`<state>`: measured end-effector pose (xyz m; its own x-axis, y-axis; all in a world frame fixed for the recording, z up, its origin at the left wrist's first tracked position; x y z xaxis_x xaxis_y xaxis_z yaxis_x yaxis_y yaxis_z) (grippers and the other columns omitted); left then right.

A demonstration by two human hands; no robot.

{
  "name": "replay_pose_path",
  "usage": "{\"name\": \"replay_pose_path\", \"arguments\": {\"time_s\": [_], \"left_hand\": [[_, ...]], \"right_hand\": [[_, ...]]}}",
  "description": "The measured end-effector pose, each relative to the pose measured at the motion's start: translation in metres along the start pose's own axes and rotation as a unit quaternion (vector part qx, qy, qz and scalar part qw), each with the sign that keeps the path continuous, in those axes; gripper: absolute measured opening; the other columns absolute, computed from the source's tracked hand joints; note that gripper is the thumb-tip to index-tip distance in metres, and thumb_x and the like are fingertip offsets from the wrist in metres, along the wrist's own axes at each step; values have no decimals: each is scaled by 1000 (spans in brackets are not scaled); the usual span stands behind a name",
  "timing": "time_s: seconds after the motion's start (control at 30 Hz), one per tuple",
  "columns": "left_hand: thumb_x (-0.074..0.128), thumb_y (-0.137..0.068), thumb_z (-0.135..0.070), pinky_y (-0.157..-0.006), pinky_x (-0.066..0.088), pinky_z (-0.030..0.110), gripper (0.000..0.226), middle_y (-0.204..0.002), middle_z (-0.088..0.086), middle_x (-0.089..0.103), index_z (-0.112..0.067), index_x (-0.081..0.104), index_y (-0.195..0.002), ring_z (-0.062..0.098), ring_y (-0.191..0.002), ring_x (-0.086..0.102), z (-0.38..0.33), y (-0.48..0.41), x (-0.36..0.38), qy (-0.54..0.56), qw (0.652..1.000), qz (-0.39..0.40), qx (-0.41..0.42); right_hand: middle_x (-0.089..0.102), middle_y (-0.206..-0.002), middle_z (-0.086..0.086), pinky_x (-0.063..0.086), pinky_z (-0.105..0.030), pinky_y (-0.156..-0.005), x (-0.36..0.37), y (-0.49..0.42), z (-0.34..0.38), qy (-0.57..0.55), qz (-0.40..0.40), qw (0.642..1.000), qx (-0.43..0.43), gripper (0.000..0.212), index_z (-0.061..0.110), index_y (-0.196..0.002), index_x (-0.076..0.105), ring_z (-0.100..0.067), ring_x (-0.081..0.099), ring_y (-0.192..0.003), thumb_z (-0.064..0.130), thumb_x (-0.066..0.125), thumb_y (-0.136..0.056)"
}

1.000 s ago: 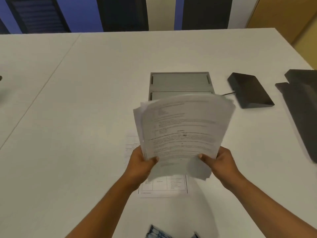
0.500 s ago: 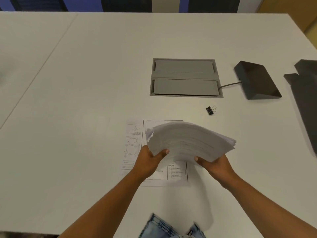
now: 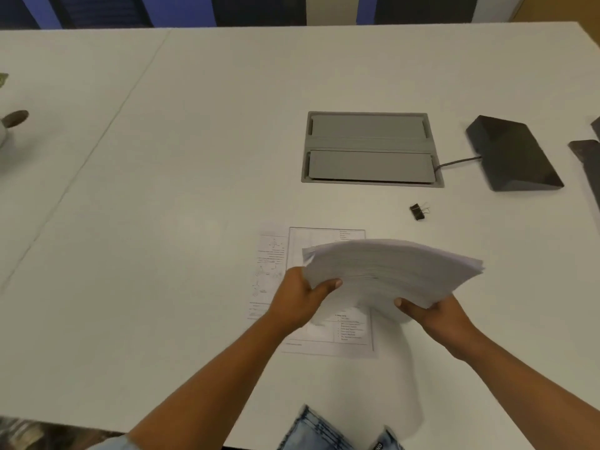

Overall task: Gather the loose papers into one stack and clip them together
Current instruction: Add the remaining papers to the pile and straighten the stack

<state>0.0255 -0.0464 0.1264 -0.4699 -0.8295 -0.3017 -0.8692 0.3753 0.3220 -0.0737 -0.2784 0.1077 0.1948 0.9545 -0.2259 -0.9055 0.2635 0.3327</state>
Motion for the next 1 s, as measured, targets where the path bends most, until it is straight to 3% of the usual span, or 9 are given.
{"name": "replay_pose_path", "arguments": {"time_s": [0.13,0.3,0.4,0.47,0.57,0.67,0.73,0.9,1.0], "left_hand": [[72,-86,-27,-80,60,50,20,-104,9,75,-19,72,-105,28,-94,72,-5,-2,-6,52,998,19,4],[74,-85,-24,-83,61,46,31,-109,0,76,-19,70,-115,20,-96,74,-1,-4,-10,96,994,45,-38],[70,-83,-47,-85,61,41,42,-111,-3,75,-20,70,-116,16,-99,73,11,-8,-6,60,998,18,-16],[58,-79,-69,-91,57,36,63,-118,-5,72,-21,66,-119,15,-107,68,28,-10,-5,-6,998,-49,-35],[64,-74,-69,-108,43,43,89,-148,5,48,-16,44,-142,24,-136,45,64,-10,-7,-154,962,-166,-153],[70,-63,-74,-117,24,53,125,-162,18,12,-8,14,-153,33,-150,11,93,-9,-11,-274,906,-144,-288],[70,-56,-78,-117,20,56,139,-162,23,2,-5,3,-153,36,-150,3,109,-9,-13,-306,884,-118,-333],[70,-48,-82,-105,41,44,137,-149,19,31,-5,18,-149,34,-138,33,124,-8,-16,-408,853,-140,-293],[78,-46,-76,-95,48,40,126,-134,13,44,-5,31,-140,29,-124,47,123,-11,-29,-392,855,-175,-290]], "right_hand": [[74,-111,18,56,-21,-81,-6,2,5,-20,21,1000,9,32,39,-113,65,0,69,-101,24,70,-85],[78,-104,13,58,-15,-70,-14,16,3,-43,30,998,23,24,27,-109,70,-6,74,-92,20,65,-86],[80,-101,2,61,-22,-72,-17,25,-7,-67,6,997,39,26,19,-107,73,-18,76,-91,20,65,-82],[80,-101,-4,61,-24,-71,-20,30,-13,-87,-25,994,55,26,14,-108,73,-22,76,-91,17,66,-83],[80,-101,-6,62,-24,-66,-27,37,-23,-121,-58,987,85,23,11,-111,72,-24,77,-88,9,63,-90],[80,-99,-5,61,-23,-63,-34,43,-29,-131,-90,982,107,20,12,-107,72,-21,77,-82,6,62,-91],[80,-93,0,60,-20,-58,-36,46,-30,-133,-110,978,117,18,15,-101,72,-24,76,-79,5,62,-91],[81,-84,6,60,-19,-58,-36,49,-30,-156,-127,972,123,18,17,-99,71,-30,70,-90,14,70,-82],[81,-93,2,62,-24,-65,-36,50,-30,-141,-131,974,119,58,17,-101,73,-25,76,-83,44,81,-51]]}}
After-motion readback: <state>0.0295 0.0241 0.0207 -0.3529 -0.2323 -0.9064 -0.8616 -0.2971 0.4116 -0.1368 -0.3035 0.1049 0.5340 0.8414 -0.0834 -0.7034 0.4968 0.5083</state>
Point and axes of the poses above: each hand's wrist, its own y-axis away from the middle knuckle, its own x-axis out of the palm, z = x × y, the point moved 1 cm from there along -y, towards the middle knuckle
